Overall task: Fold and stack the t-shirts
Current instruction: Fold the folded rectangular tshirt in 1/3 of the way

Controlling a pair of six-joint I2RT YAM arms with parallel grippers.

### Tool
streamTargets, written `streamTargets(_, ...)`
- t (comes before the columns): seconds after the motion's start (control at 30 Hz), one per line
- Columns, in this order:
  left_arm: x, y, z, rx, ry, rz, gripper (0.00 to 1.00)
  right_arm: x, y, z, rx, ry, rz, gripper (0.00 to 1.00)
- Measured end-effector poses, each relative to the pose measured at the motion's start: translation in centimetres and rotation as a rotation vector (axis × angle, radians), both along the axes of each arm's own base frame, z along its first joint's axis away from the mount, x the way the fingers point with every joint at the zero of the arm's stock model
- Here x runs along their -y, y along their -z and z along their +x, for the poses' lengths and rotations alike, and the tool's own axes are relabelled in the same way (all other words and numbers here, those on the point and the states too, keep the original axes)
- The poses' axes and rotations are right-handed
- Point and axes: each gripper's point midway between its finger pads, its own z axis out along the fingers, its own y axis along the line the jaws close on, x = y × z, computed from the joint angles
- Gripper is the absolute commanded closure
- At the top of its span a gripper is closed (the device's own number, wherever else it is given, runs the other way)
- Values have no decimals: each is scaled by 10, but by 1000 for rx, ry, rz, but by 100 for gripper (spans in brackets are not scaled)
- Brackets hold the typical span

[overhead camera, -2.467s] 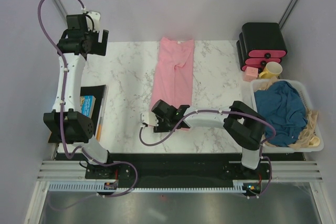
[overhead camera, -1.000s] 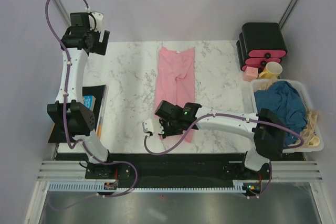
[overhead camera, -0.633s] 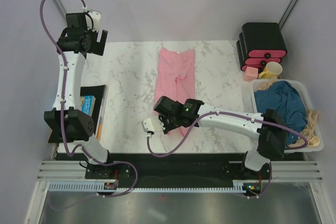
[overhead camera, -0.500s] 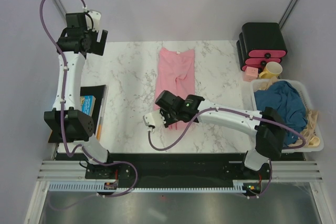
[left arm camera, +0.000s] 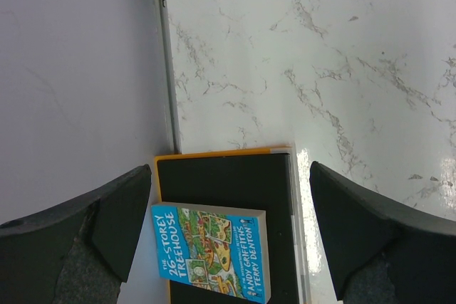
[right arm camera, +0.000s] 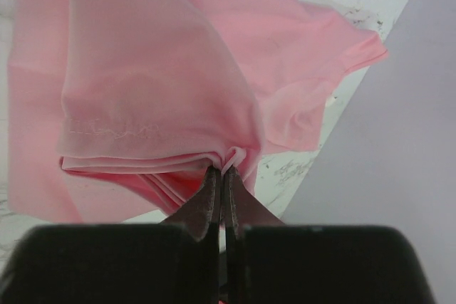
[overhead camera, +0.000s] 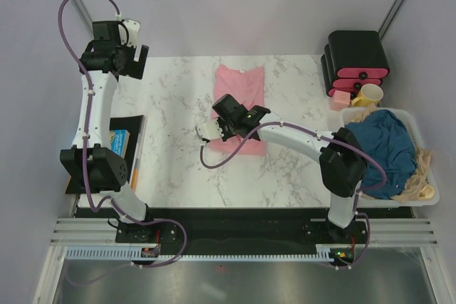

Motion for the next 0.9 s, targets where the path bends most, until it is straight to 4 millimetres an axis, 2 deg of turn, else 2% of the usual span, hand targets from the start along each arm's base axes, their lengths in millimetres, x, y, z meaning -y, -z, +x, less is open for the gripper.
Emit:
streamTargets(0.4,1,15,4,-34,9,-13,0,-4,8,72,84,26,-13,100)
streamTargets(0.53,0,21,3,-47,7,-14,0,-1,15,88,100,42,-19,100)
streamTargets(0.73,-2,27,4,-61,3,-16,0,4,19,100,123,59,-23,98)
streamTargets(0.77,-2,27,4,-63,3,-17,0,4,19,102,127,61,-23,96)
streamTargets(0.87,-3,28,4,-64,3,-18,0,2,15,108,154,69,-6,76)
streamTargets(0.9,-2,28,4,-64,4,-20,0,0,12,111,171,73,5,56)
